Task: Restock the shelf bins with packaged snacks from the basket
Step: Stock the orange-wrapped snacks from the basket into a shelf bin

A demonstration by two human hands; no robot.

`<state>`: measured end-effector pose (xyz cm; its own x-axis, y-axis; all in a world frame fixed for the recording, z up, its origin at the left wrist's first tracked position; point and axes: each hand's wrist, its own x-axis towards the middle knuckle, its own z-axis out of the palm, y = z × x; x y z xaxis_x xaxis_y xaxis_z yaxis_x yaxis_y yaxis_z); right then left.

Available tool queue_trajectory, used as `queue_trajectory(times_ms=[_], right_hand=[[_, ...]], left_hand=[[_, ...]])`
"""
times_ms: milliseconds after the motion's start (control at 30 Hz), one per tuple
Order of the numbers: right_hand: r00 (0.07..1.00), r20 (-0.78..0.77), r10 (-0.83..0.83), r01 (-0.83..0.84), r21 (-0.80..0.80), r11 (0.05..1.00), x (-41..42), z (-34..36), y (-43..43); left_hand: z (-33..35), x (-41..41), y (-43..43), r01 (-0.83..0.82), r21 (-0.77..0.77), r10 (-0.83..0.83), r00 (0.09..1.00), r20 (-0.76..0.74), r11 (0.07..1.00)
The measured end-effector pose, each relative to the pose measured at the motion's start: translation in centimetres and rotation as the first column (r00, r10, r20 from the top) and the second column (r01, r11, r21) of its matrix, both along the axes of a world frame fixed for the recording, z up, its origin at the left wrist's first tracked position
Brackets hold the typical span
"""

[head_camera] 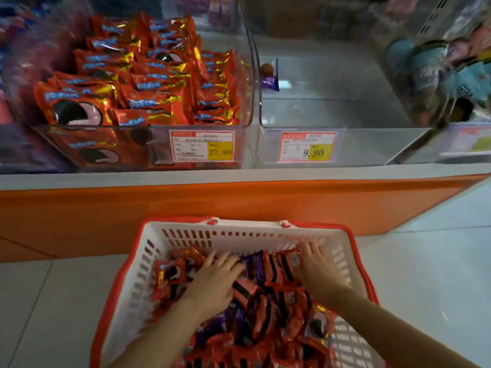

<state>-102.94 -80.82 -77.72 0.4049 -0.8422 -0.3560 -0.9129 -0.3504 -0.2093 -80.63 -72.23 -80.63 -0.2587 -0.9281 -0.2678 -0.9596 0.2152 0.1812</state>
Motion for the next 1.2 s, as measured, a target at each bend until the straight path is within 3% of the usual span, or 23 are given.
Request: queue_trajectory(times_ms=[133,367,500,633,700,867,933,1033,1200], right_hand=[[0.993,-0.029,-0.114,0.117,0.094,0.989,-0.9,-2.9,-0.4],[0.987,-0.147,-0.068,0.069,0.005,0.998,0.1,-4.5,-1.3],[0.984,0.001,-0.175,0.175,0.021,0.984,0.1,-4.6,-1.2],[0.919,0.176,-0.352,0.339,0.099,0.935,0.1,-4.3,-0.6],[0.931,0.177,-0.321,0.307,0.099,0.946,0.2,-4.2,-0.3],[0.997,0.040,-0.059,0.059,-0.003,0.998,0.9,-2.7,0.4],[0.992,0.113,-0.050,0.052,-0.015,0.999,1.3,-1.4,0.7],[0.920,0.363,-0.149,0.122,0.097,0.988,2.4,1.8,1.5],[0.748,0.639,-0.181,0.086,0.177,0.980,4.6,7.8,3.5]], left_hand=[[-1.8,-1.1,-0.9,0.102,0.152,-0.112,0.992,0.063,0.983],[-3.3,-2.1,-1.6,0.120,0.164,-0.142,0.982,0.128,0.979],[-2.5,-1.8,-1.8,0.053,0.159,-0.069,0.993,0.097,0.986],[-0.9,-1.5,-1.6,-0.080,0.082,0.078,0.996,0.031,0.993],[0.2,-1.3,-1.3,-0.128,0.042,0.128,0.992,0.010,0.991],[3.0,-1.0,-0.7,-0.239,-0.022,0.237,0.970,-0.057,0.971],[4.5,-1.0,-0.3,-0.309,-0.022,0.307,0.948,-0.085,0.951],[7.4,-1.3,0.3,-0.439,-0.075,0.420,0.888,-0.188,0.895],[11.5,-2.3,1.3,-0.534,-0.163,0.400,0.773,-0.493,0.830]])
